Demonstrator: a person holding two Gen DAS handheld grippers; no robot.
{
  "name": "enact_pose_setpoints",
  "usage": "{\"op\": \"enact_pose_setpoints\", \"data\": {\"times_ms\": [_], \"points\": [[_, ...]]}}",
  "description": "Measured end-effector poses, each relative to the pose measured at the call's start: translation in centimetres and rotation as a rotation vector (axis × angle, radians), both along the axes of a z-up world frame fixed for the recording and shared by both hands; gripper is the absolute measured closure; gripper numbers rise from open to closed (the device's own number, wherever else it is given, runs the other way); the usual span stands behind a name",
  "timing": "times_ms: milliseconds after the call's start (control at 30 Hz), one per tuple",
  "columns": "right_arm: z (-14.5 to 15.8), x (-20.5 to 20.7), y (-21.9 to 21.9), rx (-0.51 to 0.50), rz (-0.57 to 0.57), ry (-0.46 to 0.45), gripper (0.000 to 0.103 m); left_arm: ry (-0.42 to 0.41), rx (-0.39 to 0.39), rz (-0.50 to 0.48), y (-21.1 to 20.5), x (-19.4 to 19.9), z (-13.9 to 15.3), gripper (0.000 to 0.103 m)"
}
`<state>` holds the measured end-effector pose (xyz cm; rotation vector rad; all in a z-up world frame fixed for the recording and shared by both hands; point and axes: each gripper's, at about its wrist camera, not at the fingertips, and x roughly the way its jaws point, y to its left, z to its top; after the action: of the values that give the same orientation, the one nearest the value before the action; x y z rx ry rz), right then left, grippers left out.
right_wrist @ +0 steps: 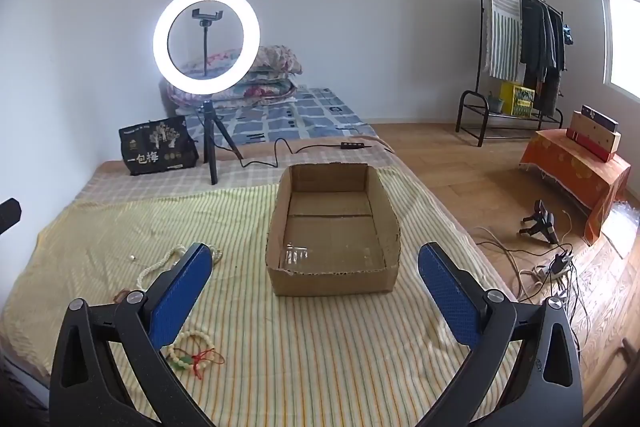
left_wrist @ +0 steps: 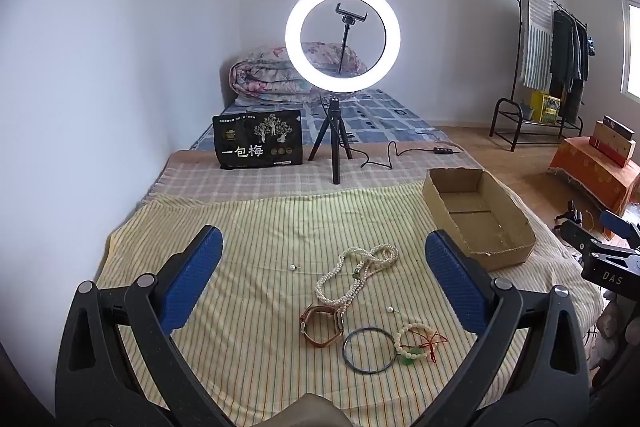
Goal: Organize jewelry
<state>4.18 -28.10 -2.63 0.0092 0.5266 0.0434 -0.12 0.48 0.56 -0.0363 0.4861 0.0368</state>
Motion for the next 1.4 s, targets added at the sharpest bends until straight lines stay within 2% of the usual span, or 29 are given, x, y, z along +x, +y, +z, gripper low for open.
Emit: {"op": "enact_pose_setpoints", "data": {"times_ms": [300, 1400], "points": [[0.0, -0.1, 0.2, -0.005, -0.005, -0.003, 0.001, -0.011, 0.003, 0.005, 0.2, 0.2, 0.9, 0.0], [-0.3, 0.0, 0.6, -0.004, -0.002, 0.003, 0.001, -0.016, 0.004, 0.003, -0.2, -0.1, 1.0, 0.0]]}}
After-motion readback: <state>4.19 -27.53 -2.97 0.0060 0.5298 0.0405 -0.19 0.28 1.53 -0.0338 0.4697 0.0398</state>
